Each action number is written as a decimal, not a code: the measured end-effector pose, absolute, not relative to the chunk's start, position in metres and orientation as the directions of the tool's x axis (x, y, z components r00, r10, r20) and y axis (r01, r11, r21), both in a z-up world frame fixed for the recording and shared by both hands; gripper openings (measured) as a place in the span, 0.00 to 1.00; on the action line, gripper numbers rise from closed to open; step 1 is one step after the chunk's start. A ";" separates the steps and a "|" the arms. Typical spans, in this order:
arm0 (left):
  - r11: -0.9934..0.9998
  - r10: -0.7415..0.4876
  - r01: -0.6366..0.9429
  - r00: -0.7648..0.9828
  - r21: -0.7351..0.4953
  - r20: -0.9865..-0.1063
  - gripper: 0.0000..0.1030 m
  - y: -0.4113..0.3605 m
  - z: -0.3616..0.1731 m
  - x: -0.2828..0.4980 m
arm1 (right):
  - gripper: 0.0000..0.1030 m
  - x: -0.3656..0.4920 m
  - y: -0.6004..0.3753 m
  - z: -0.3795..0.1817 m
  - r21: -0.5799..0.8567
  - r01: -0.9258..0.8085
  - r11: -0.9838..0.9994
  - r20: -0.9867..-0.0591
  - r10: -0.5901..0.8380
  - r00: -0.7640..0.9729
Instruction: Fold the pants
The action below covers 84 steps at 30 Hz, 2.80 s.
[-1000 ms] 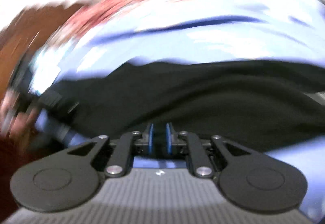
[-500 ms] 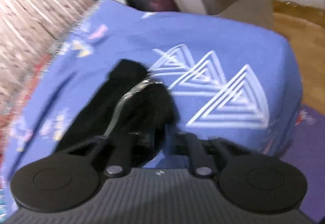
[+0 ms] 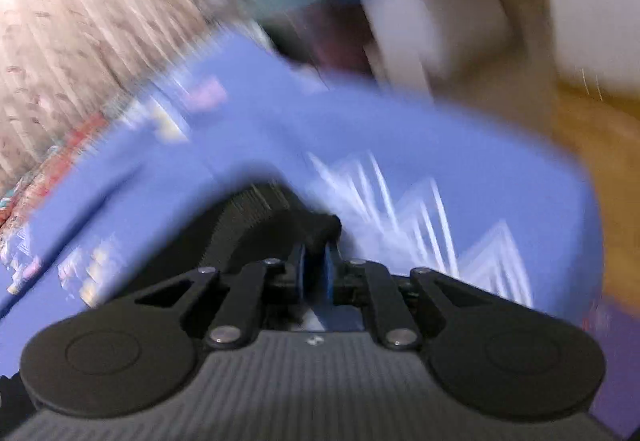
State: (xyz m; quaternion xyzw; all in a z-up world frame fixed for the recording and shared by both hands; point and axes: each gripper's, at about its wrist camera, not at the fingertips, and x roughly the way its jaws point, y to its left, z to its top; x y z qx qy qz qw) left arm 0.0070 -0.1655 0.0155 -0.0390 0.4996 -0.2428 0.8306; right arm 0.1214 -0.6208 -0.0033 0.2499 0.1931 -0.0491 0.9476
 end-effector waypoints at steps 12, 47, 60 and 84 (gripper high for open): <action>0.875 -0.451 0.369 0.383 -0.314 -0.806 0.49 -0.166 0.014 0.009 | 0.22 0.126 -0.616 0.004 0.606 0.076 0.792 -0.259 0.106 0.960; 0.844 -0.500 0.409 0.361 -0.348 -0.787 0.65 -0.155 0.010 0.009 | 0.22 0.164 -0.661 -0.027 0.858 0.144 0.494 -0.259 0.174 0.950; 0.840 -0.504 0.417 0.361 -0.348 -0.785 0.67 -0.155 0.010 0.008 | 0.43 0.138 -0.626 0.001 0.436 0.373 0.819 -0.421 -0.181 0.889; 0.846 -0.479 0.436 0.369 -0.307 -0.797 0.72 -0.164 0.013 0.005 | 0.08 0.151 -0.556 0.059 0.306 0.190 0.933 -0.222 -0.124 0.967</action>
